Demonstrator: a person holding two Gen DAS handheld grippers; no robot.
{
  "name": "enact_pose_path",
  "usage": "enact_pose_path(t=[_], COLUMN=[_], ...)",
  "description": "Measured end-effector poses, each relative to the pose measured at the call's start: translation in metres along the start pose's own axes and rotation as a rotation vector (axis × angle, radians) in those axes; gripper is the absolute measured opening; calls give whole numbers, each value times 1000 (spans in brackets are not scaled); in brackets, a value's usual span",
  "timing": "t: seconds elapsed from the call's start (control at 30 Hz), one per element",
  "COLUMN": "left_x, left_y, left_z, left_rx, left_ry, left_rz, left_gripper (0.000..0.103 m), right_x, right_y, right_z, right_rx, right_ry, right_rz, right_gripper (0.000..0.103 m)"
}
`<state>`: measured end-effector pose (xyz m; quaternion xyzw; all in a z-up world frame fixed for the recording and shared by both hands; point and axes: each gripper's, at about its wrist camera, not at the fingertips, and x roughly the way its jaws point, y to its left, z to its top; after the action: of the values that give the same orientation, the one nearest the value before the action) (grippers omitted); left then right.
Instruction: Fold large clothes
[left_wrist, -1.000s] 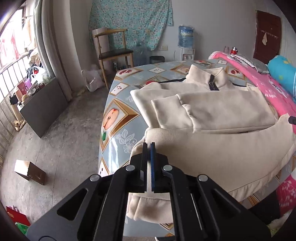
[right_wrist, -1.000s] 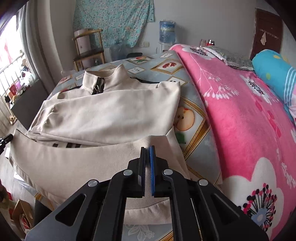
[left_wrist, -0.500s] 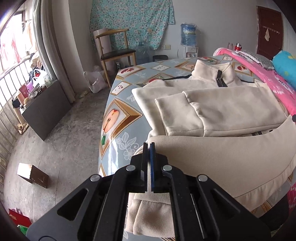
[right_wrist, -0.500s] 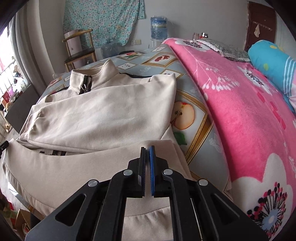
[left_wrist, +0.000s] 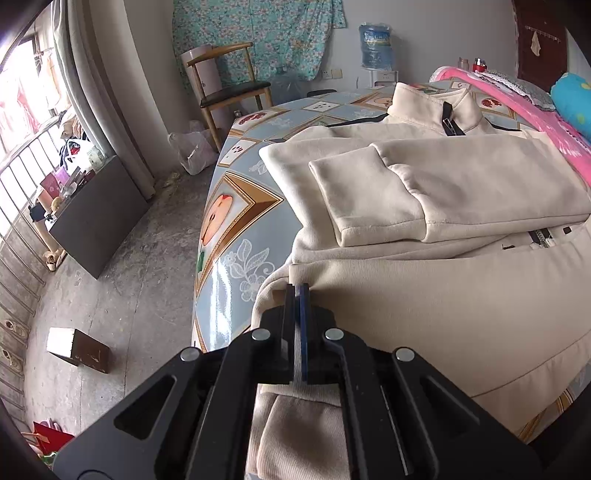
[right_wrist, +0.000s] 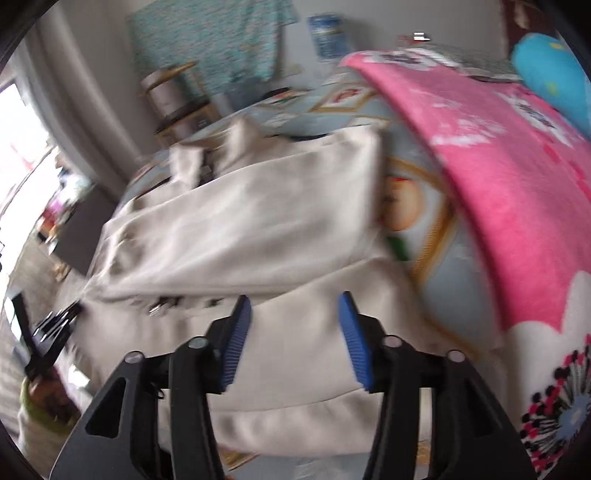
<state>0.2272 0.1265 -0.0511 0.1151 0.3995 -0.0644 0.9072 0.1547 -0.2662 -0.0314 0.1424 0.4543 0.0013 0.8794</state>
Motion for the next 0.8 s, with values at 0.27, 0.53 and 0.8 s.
enact_pose_path(t=[0.27, 0.53, 0.8], left_x=[-4, -26, -18], left_y=[-4, -3, 2], left_z=[-3, -3, 9], left_rx=[26, 35, 5], left_ry=[-18, -100, -122], left_rz=[8, -5, -23], left_gripper=[2, 2, 2], right_x=[61, 49, 50], right_y=[75, 88, 85], right_z=[-13, -10, 6], right_rx=[-279, -348, -286], right_ry=[154, 137, 63], right_rz=[-62, -127, -152], right_gripper=[47, 5, 4])
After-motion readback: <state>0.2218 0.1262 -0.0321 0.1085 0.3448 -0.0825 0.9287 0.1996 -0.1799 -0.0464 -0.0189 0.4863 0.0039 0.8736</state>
